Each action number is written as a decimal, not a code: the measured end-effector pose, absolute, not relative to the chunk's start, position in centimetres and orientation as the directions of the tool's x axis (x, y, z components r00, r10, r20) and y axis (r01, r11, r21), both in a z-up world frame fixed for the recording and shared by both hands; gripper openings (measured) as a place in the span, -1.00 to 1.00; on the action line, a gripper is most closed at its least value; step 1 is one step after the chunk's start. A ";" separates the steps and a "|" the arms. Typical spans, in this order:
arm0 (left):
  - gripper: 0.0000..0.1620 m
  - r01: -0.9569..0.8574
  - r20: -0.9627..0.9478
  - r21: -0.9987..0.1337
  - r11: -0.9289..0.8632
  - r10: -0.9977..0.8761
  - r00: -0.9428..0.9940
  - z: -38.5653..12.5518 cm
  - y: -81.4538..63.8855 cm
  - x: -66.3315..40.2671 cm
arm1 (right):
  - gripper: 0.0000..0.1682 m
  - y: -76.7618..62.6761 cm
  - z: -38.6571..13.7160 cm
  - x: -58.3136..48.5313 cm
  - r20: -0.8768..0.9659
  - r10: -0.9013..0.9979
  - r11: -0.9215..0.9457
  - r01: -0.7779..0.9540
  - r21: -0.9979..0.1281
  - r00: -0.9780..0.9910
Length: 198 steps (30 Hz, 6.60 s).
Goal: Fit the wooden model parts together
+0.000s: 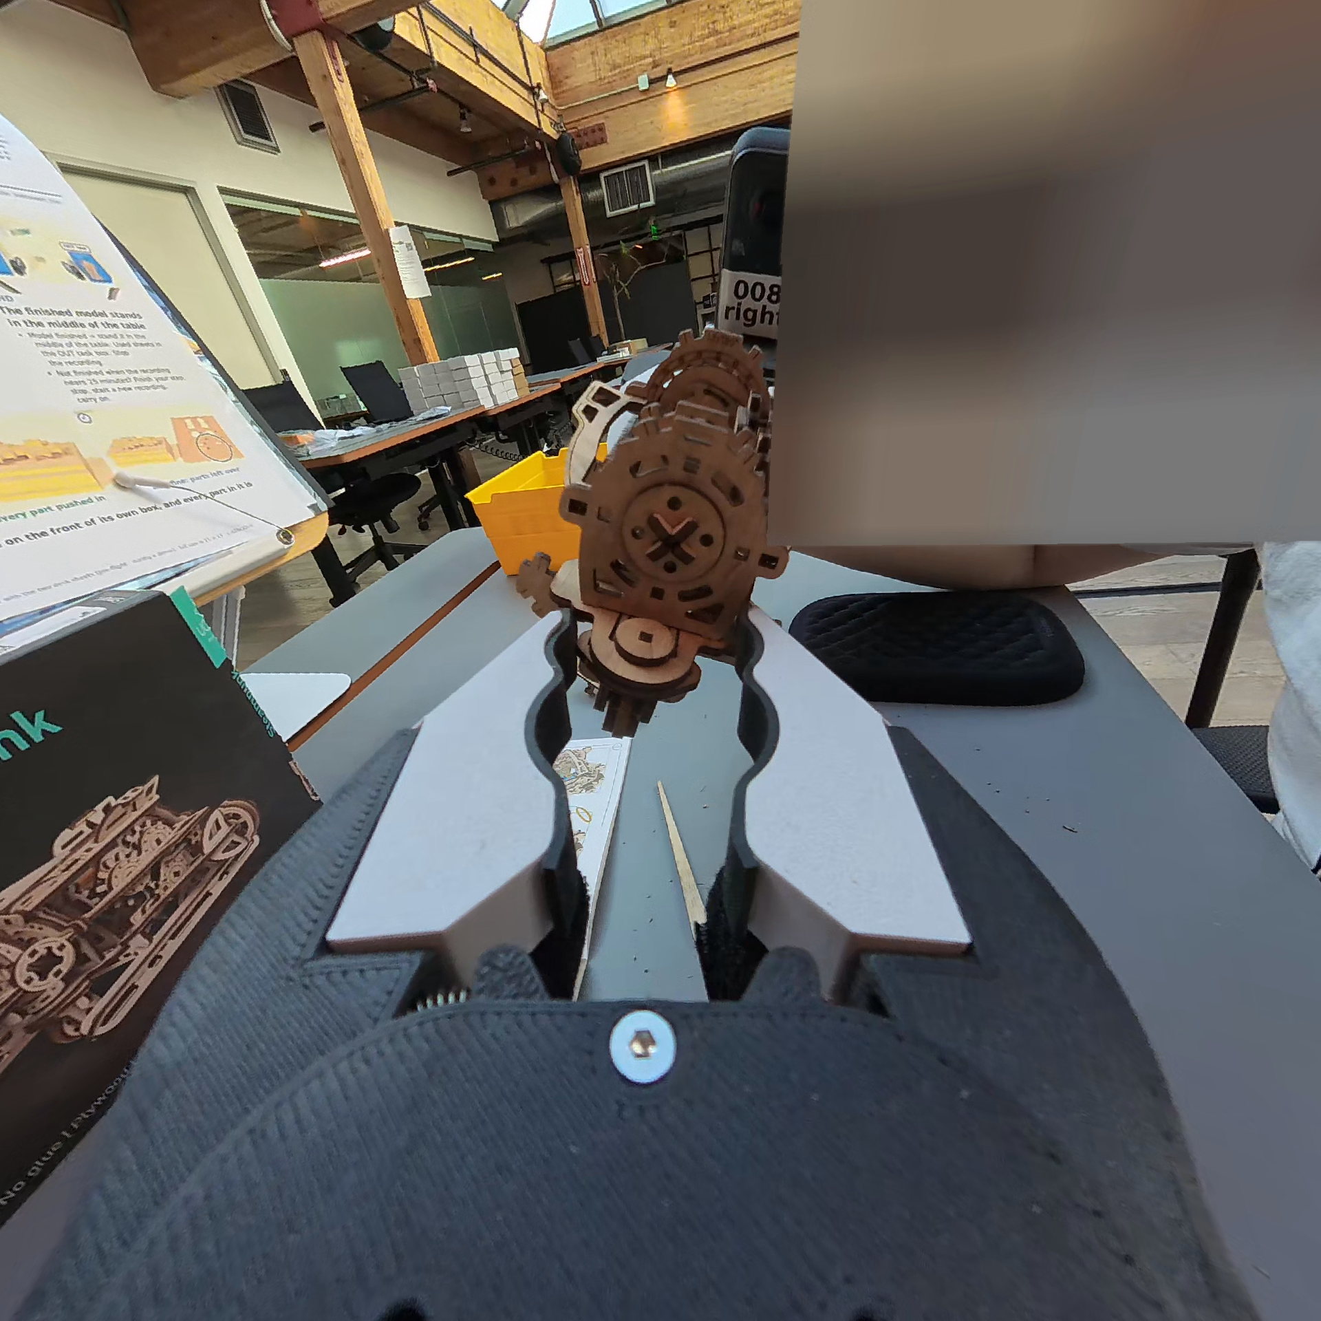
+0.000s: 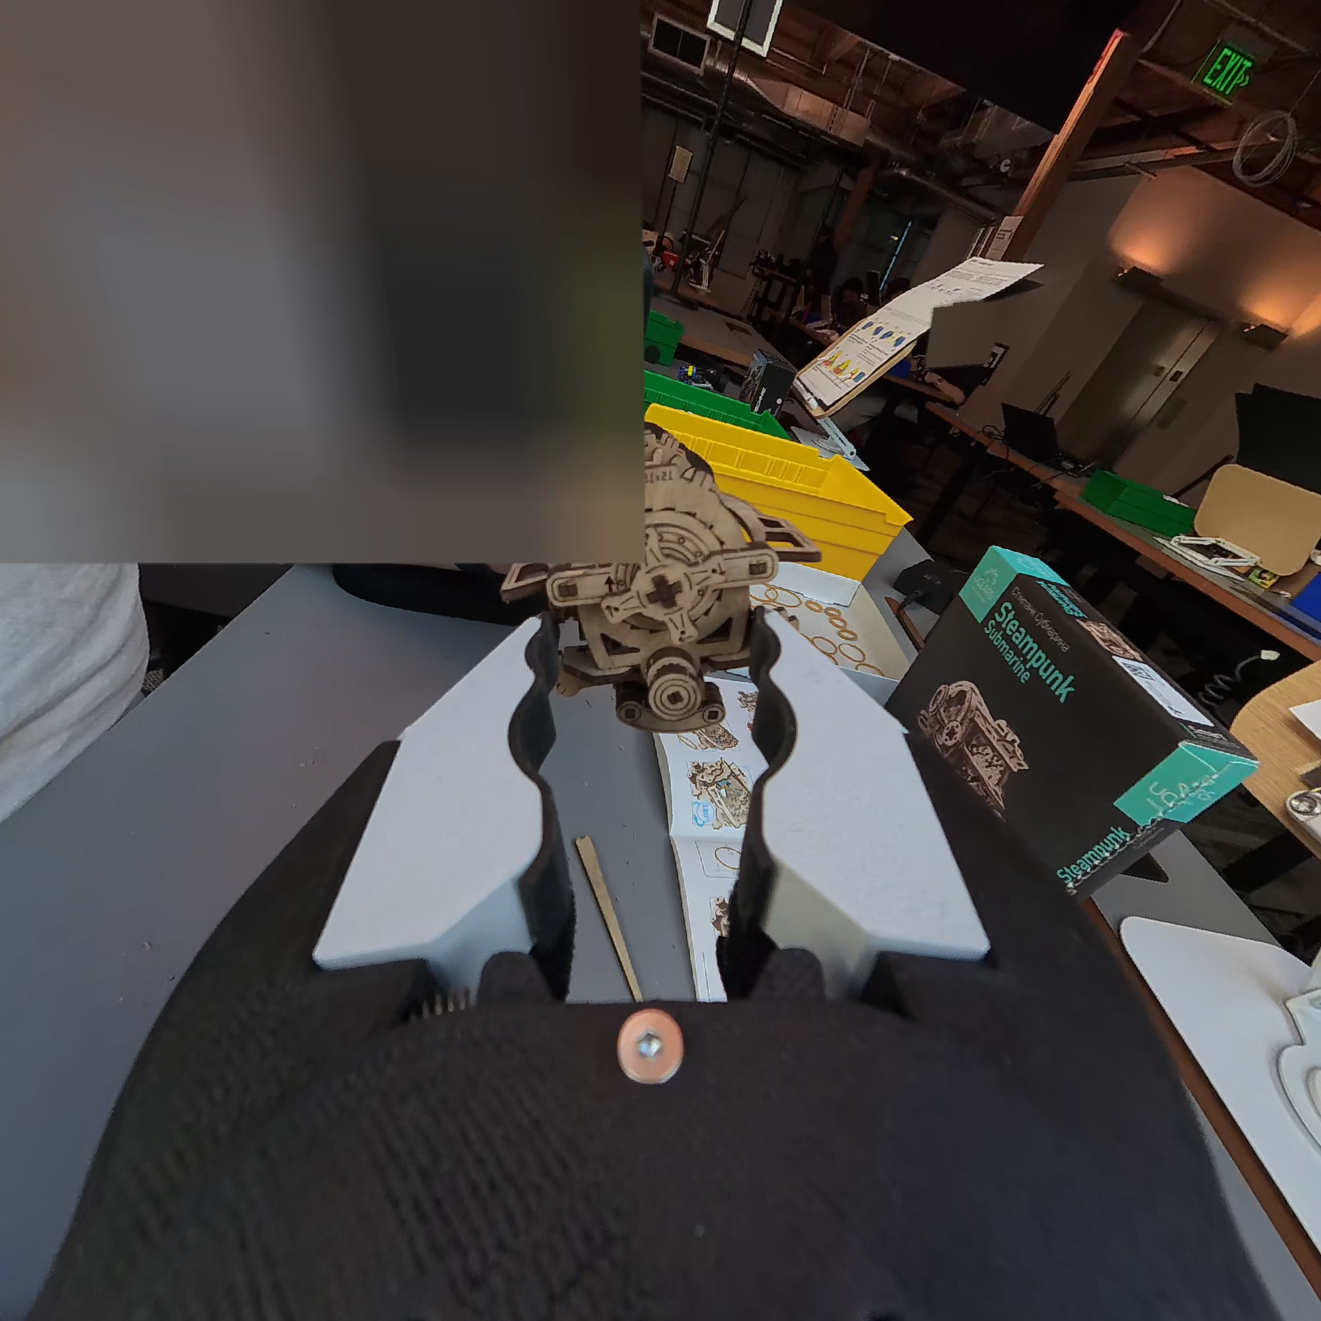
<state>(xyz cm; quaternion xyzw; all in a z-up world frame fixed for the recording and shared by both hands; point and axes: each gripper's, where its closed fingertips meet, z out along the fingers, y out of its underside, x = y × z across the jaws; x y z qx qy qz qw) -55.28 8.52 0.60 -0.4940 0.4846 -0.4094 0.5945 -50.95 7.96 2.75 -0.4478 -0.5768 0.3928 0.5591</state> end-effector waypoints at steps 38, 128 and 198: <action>-0.48 0.151 0.509 -0.859 -0.490 -0.850 0.137 -2.4 12.1 -55.0 | -0.37 12.9 -0.1 -51.0 -0.331 0.918 -0.364 0.132 -0.922 0.218; -0.48 0.090 0.445 -0.895 -0.437 -0.861 0.245 -3.4 12.9 -55.4 | -0.37 12.8 -2.4 -51.0 -0.234 0.958 -0.270 0.234 -0.934 0.168; -0.48 -0.007 -0.514 -0.841 0.541 -0.796 0.320 3.5 5.4 -54.9 | -0.37 5.0 4.5 -50.8 0.674 0.738 0.654 0.208 -0.727 0.036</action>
